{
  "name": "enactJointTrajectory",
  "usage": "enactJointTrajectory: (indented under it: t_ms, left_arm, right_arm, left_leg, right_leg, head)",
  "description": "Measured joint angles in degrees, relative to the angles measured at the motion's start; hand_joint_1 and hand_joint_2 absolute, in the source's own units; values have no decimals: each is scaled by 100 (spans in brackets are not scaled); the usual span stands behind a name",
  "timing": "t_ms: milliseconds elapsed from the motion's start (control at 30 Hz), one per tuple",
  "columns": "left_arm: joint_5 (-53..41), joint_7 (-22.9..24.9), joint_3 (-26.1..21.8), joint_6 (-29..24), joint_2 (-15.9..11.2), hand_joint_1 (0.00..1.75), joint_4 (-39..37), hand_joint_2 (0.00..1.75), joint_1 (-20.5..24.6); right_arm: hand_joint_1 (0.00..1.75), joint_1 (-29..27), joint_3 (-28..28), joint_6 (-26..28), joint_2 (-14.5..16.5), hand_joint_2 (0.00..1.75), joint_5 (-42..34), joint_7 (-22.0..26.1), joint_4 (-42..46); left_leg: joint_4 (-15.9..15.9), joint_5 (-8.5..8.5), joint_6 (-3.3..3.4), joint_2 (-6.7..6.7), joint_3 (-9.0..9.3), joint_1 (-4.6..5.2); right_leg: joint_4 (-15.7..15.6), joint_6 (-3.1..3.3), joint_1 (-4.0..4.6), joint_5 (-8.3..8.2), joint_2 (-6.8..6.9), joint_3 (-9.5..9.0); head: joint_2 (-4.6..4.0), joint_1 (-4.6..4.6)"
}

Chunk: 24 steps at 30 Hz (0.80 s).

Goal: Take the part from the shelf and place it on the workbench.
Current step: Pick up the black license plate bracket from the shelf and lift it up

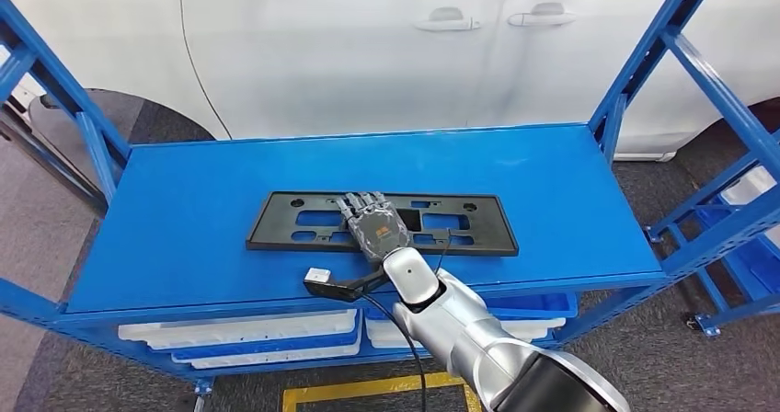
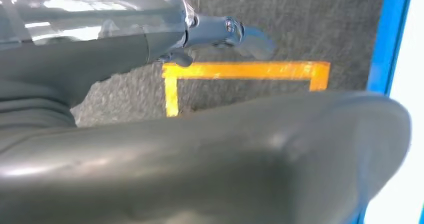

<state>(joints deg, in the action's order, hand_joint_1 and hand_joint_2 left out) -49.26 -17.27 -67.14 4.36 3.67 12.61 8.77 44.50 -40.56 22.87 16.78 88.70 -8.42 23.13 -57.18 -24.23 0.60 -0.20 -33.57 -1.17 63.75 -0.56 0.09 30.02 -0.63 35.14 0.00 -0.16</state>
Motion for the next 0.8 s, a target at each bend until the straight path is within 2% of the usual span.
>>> enactJointTrajectory:
  t_ms: [67, 100, 133, 167, 200, 233, 267, 300, 400, 467, 500, 567, 600, 633, 667, 733, 767, 800]
  left_arm:
    - [6, -5, -1, 3, 1, 0, 0, 0, 6]
    - [6, -5, -1, 2, 1, 0, 0, 0, 6]
    - [6, -4, -1, 2, 1, 0, 0, 0, 5]
    - [6, -3, -1, 2, 3, 0, 0, 0, 3]
    - [6, -2, -1, 1, 7, 0, 0, 0, 2]
    - [6, -2, -1, 1, 10, 0, 0, 0, 2]
    - [6, -2, -1, 1, 13, 0, 0, 0, 2]
    - [7, -2, -1, 1, 15, 0, 0, 0, 1]
    - [16, -1, -1, -6, 12, 0, 0, 0, -4]
    - [22, -3, -1, -7, 9, 0, 0, 0, -2]
    - [25, -4, -1, -7, 7, 0, 0, 0, -2]
    - [38, -6, -1, -5, 7, 0, 0, 0, -10]
    - [50, -12, -1, -5, 7, 0, 0, 0, -19]
    - [62, -32, -2, -4, 7, 0, 0, 0, -28]
    - [70, -71, -2, -2, 6, 0, 0, 0, -35]
    - [56, -234, 0, -8, 5, 0, 0, 0, -45]
    - [33, -346, 7, -14, 6, 0, 0, 44, -47]
    - [5, -459, 20, -22, 7, 0, 0, 87, -50]
  right_arm:
    - [175, -16, -1, -25, -4, 175, -20, 5, -22]
    - [175, -22, -1, -26, -6, 175, -37, 9, -31]
    - [175, -24, -1, -30, -8, 175, -54, 12, -36]
    - [175, -17, -1, -34, -8, 175, -71, 15, -37]
    - [175, -10, -1, -39, -8, 175, -83, 17, -38]
    - [175, -4, -1, -42, -9, 175, -91, 17, -38]
    - [175, 4, 0, -36, -10, 175, -99, 15, -38]
    - [175, 7, 1, -24, -11, 175, -107, 13, -38]
    - [175, 22, 4, 8, -15, 175, -138, 9, -34]
    - [175, 33, 5, 8, -14, 175, -150, 10, -29]
    - [175, 32, 5, 8, -13, 175, -152, 10, -27]
    - [175, 24, 5, 21, -14, 175, -154, 16, -28]
    - [175, 19, 5, 37, -15, 175, -158, 23, -29]
    - [175, 16, 5, 59, -15, 175, -165, 37, -28]
    - [175, 15, 7, 85, -14, 175, -179, 55, -23]
    - [175, 14, 24, 159, -13, 175, -239, 97, 33]
    - [175, 15, 48, 223, -13, 175, -288, 123, 86]
    - [175, 14, 82, 304, -13, 175, -349, 156, 158]
  left_leg:
    - [-2, -9, 22, 4, -1, 2]
    - [-3, -14, 23, 3, 3, 3]
    - [-5, -21, 21, 0, 13, 3]
    - [-6, -30, 15, -5, 29, 3]
    - [-10, -43, 4, -13, 48, 2]
    - [-16, -57, -14, -20, 60, 10]
    - [-26, -70, -38, -27, 63, 20]
    - [-32, -80, -67, -31, 61, 29]
    - [-17, -96, -176, -29, 68, 22]
    - [-234, -255, -230, -21, -11, 11]
    - [-521, -421, -249, -17, -138, 5]
    - [-1325, -786, -276, -14, -518, -2]
    - [-1611, -865, -282, -14, -664, -3]
    - [-1696, -829, -281, -14, -720, -3]
    - [-1534, -677, -272, -13, -655, -3]
    - [-756, -246, -234, -12, -301, -2]
    - [-388, -113, -210, -14, -130, 8]
    - [-151, -49, -186, -16, -24, 21]
  right_leg:
    - [801, -29, -23, 311, 5, 425]
    - [1046, -39, -35, 345, 7, 573]
    - [1061, -42, -44, 260, 12, 611]
    - [846, -36, -53, 78, 18, 533]
    - [440, -21, -57, -162, 26, 356]
    - [23, -3, -53, -336, 32, 164]
    - [-302, 17, -47, -454, 34, 21]
    - [-500, 35, -38, -505, 32, -60]
    - [-591, 118, -25, -512, 14, -84]
    - [-641, 187, -45, -534, 18, -116]
    - [-657, 209, -51, -539, 23, -128]
    - [-657, 232, -32, -530, 27, -128]
    - [-655, 239, -22, -525, 27, -130]
    - [-652, 242, -15, -518, 25, -137]
    - [-649, 240, -11, -509, 23, -152]
    - [-638, 220, -7, -478, 16, -188]
    - [-625, 202, 2, -463, 10, -192]
    - [-614, 178, 10, -455, 4, -185]
  head:
    - [0, 9]
    - [0, 8]
    - [0, 9]
    - [0, 9]
    - [0, 9]
    - [0, 11]
    - [1, 10]
    - [1, 8]
    - [0, 7]
    - [0, -5]
    - [0, -12]
    - [0, -19]
    - [0, -18]
    - [0, -18]
    - [0, -19]
    - [0, -18]
    - [0, -17]
    - [0, -14]
